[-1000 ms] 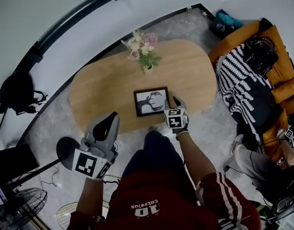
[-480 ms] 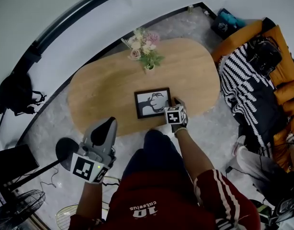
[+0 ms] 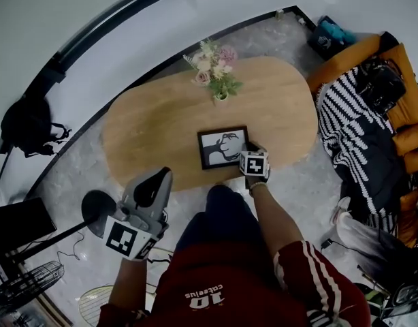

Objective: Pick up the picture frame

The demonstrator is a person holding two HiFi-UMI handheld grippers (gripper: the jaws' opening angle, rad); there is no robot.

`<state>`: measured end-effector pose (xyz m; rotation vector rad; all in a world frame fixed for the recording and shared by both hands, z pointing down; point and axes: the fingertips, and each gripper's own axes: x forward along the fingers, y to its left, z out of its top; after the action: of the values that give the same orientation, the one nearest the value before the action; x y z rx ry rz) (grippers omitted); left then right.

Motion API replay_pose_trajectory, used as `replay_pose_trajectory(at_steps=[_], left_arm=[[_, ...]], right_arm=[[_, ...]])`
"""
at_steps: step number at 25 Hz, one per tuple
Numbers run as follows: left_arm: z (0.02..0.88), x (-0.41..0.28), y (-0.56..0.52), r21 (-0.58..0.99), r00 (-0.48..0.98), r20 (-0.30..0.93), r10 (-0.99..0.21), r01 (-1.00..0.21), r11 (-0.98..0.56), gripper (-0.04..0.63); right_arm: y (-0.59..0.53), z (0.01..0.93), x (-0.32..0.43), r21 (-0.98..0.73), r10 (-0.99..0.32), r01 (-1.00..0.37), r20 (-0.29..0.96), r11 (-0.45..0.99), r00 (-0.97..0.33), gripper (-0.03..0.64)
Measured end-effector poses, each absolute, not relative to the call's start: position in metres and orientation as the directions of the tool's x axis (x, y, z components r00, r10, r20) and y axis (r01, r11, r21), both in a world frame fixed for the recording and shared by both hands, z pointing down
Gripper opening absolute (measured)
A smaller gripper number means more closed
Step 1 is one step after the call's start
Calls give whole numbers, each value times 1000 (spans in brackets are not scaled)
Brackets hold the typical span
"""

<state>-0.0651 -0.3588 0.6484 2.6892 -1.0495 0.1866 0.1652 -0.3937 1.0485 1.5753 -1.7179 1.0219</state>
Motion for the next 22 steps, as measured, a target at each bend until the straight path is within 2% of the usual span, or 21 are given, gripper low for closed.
replay_pose_trajectory(at_steps=[9,22], left_arm=[[622,-72,-357,160,710,242,-661,-701,-695,3],[516,-84,-348,145,683,227,-694,-728,-670,3]], right_arm=[[-391,1014,172,-186,-549,-982,824,-29,-140,60],[-384,896,181,-209,-591,-977,794,-39,-146,61]])
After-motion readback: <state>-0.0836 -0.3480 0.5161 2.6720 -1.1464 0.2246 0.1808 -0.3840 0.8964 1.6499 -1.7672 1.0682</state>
